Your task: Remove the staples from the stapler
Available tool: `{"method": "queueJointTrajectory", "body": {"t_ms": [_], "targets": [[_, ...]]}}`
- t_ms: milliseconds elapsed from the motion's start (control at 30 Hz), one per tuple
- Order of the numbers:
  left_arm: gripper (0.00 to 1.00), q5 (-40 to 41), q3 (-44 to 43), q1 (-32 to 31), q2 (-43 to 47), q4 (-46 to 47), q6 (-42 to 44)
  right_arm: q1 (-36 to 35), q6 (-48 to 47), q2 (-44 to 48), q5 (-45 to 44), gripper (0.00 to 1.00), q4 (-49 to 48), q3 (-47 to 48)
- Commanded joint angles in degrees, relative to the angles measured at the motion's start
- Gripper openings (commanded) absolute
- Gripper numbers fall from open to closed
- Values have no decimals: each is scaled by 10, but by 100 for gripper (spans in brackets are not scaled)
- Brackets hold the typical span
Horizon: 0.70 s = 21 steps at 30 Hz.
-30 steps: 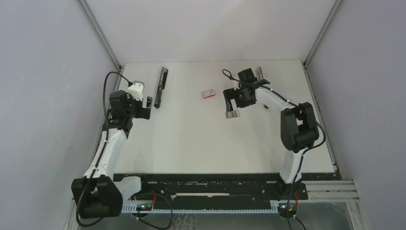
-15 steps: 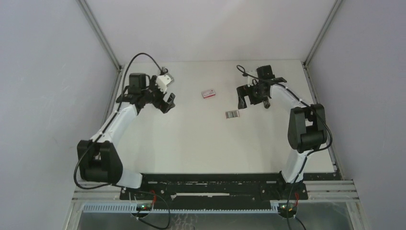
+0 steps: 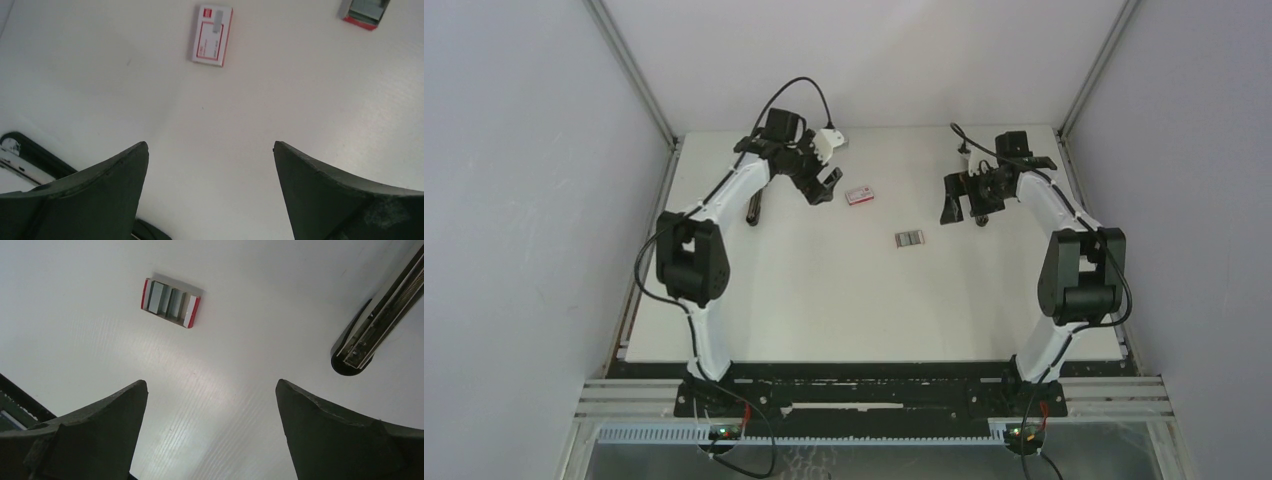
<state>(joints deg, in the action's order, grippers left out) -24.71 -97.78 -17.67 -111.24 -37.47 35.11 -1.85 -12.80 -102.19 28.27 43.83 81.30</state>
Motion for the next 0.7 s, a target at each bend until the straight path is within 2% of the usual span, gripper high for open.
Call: {"method": "queueJointTrajectory", "body": {"t_ms": [0, 200, 667], "targets": [[100, 7, -129, -21, -70, -60, -15, 23, -19, 43, 51, 100, 16, 26], [100, 47, -249, -54, -166, -94, -35, 51, -30, 58, 72, 100, 21, 24], [100, 105, -311, -86, -265, -72, -66, 65, -33, 67, 88, 100, 24, 19]]}}
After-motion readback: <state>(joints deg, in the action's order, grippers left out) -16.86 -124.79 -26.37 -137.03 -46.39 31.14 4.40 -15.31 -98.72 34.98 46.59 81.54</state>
